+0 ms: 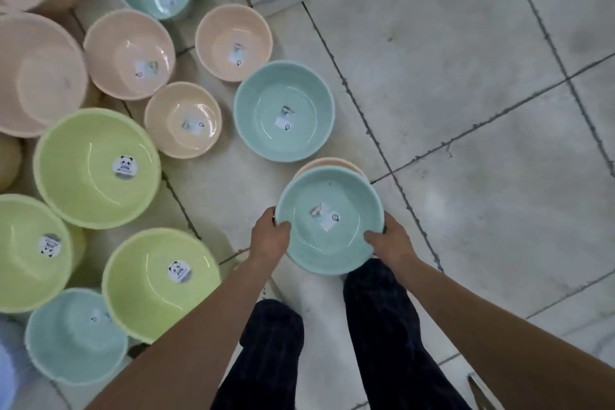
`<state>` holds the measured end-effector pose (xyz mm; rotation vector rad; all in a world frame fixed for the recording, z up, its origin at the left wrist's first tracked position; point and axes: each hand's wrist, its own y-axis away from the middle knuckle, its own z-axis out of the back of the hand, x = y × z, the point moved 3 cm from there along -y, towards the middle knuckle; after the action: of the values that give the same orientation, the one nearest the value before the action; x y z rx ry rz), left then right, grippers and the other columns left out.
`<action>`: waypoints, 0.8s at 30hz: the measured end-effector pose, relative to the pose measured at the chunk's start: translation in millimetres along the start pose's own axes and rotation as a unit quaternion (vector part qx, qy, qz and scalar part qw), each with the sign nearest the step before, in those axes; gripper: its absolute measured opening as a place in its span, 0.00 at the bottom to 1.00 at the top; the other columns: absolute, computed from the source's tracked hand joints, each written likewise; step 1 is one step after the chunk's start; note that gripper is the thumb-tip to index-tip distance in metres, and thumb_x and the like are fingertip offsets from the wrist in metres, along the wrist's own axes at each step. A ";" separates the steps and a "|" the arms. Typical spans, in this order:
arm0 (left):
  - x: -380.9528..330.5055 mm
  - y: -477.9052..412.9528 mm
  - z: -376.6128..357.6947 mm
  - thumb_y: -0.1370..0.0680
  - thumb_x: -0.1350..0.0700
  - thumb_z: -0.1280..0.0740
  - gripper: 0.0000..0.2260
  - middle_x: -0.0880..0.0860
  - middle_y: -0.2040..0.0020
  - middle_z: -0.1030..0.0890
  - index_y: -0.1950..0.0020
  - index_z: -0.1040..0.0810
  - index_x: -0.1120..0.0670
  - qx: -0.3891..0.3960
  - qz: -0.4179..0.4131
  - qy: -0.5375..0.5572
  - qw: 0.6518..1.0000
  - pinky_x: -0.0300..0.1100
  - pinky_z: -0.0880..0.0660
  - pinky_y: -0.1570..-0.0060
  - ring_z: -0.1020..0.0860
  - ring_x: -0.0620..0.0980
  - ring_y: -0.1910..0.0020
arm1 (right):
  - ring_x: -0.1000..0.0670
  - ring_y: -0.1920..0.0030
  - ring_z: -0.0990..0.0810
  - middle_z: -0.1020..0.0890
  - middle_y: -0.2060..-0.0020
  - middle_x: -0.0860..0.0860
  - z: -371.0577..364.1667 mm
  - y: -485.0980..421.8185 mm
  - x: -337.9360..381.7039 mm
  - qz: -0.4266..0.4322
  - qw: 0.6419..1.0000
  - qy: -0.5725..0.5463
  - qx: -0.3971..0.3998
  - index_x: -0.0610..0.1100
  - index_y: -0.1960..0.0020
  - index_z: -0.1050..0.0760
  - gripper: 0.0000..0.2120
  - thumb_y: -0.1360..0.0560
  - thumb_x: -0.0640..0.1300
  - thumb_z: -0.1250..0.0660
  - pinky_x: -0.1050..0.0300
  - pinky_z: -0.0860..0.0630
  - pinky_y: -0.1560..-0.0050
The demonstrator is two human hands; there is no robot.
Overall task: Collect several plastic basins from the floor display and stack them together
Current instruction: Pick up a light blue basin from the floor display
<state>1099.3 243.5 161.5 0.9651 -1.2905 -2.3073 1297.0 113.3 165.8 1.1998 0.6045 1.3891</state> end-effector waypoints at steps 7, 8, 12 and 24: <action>27.9 -57.0 -35.1 0.22 0.63 0.39 0.18 0.51 0.50 0.22 0.33 0.26 0.55 -0.003 0.002 -0.010 1.000 0.41 0.28 0.55 0.23 0.52 0.51 | 0.43 0.45 0.22 0.20 0.44 0.46 -12.8 -68.1 -3.4 0.015 0.997 0.069 -0.015 0.47 0.30 0.29 0.26 0.27 0.36 0.35 0.51 0.23 0.48; 29.0 -66.7 -43.1 0.22 0.63 0.38 0.18 0.52 0.48 0.21 0.32 0.26 0.55 -0.002 -0.005 -0.014 1.000 0.42 0.26 0.52 0.22 0.54 0.49 | 0.42 0.44 0.22 0.21 0.43 0.44 -12.3 -79.8 -6.0 0.019 0.997 0.074 -0.026 0.46 0.31 0.29 0.26 0.28 0.35 0.35 0.51 0.22 0.48; 31.1 -104.4 -75.6 0.24 0.61 0.36 0.21 0.60 0.31 0.26 0.30 0.28 0.56 -0.017 -0.045 -0.068 0.997 0.50 0.27 0.38 0.25 0.61 0.35 | 0.40 0.38 0.23 0.24 0.35 0.41 -10.3 -124.7 -21.5 0.002 0.996 0.082 -0.041 0.48 0.28 0.32 0.30 0.29 0.38 0.34 0.46 0.21 0.44; 26.5 -114.8 -58.6 0.20 0.60 0.42 0.11 0.50 0.52 0.21 0.39 0.29 0.53 -0.125 -0.005 0.073 0.989 0.43 0.24 0.55 0.22 0.52 0.53 | 0.46 0.35 0.26 0.25 0.33 0.50 -35.7 -117.8 12.9 0.108 0.992 0.044 -0.045 0.55 0.25 0.36 0.33 0.27 0.35 0.36 0.45 0.25 0.36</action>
<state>1125.9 253.7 32.9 1.0320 -0.9152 -2.2879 1315.4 161.3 53.2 1.1623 0.4791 1.6410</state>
